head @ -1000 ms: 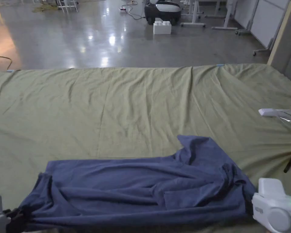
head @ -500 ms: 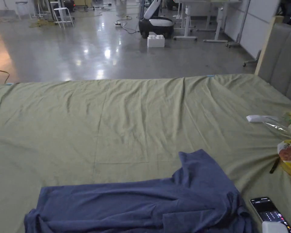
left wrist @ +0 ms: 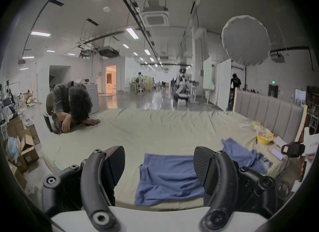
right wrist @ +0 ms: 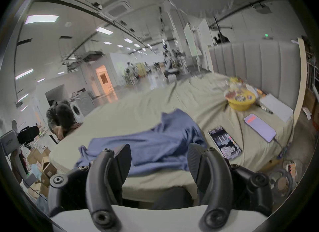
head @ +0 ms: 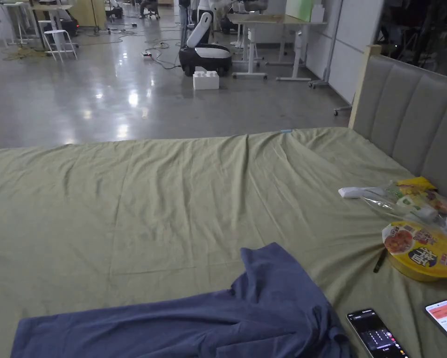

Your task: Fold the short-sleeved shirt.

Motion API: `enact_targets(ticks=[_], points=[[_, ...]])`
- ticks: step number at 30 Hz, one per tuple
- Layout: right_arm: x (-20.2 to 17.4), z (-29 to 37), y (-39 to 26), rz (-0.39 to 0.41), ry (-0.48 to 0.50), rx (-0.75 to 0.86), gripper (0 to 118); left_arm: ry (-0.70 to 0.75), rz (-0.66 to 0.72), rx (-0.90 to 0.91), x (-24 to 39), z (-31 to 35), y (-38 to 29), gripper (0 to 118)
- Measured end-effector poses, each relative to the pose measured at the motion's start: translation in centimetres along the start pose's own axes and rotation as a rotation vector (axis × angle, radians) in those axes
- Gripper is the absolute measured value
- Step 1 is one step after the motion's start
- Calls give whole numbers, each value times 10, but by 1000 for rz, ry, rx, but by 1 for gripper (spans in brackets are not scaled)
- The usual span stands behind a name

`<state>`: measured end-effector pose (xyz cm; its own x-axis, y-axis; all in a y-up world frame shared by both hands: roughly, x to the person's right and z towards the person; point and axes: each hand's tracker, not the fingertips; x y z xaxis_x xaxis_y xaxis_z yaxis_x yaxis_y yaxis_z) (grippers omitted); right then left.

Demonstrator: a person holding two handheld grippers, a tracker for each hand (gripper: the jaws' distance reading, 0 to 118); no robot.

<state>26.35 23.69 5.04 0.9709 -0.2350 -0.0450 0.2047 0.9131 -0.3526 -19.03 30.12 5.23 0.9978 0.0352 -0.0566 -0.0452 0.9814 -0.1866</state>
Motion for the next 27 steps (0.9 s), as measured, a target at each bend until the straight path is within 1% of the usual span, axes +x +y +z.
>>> enact_targets(ticks=[2, 3, 4, 5, 6, 7, 8, 9, 10, 12, 16, 20, 23, 27], points=[[-11, 1, 13, 25, 30, 31, 71, -81, 22, 22, 3, 8, 6, 82], [-16, 2, 19, 30, 38, 42, 68, -104, 1, 36, 7, 12, 9, 81], [-22, 3, 25, 40, 50, 56, 57, -98, -31, 47, 11, 15, 11, 78], [-27, 3, 30, 51, 59, 67, 40, -104, -72, 43, 16, 17, 14, 75], [-32, 3, 34, 66, 65, 83, 19, -123, -111, 45, 21, 20, 19, 69], [-37, 3, 37, 78, 47, 100, 11, -141, -137, 53, 25, 22, 21, 52], [-41, 4, 40, 90, 36, 113, 10, -157, -142, 52, 27, 22, 23, 33], [-44, 3, 44, 105, 49, 114, 8, -161, -142, 60, 28, 23, 24, 9], [-46, 3, 44, 115, 67, 119, 7, -155, -145, 71, 30, 25, 24, 3], [-49, 2, 46, 126, 80, 115, 4, -167, -140, 72, 30, 24, 27, 0], [-53, 3, 46, 194, 71, 105, 1, -175, -157, 50, 34, 18, 32, 0], [-51, 0, 47, 187, 77, 91, 0, -211, -97, 22, 26, 9, 30, 0], [-49, -4, 44, 189, 60, 88, 0, -210, -49, -7, 20, -5, 28, 0], [-44, -15, 38, 186, 56, 55, 0, -211, -13, -93, 12, -41, 22, 0]])
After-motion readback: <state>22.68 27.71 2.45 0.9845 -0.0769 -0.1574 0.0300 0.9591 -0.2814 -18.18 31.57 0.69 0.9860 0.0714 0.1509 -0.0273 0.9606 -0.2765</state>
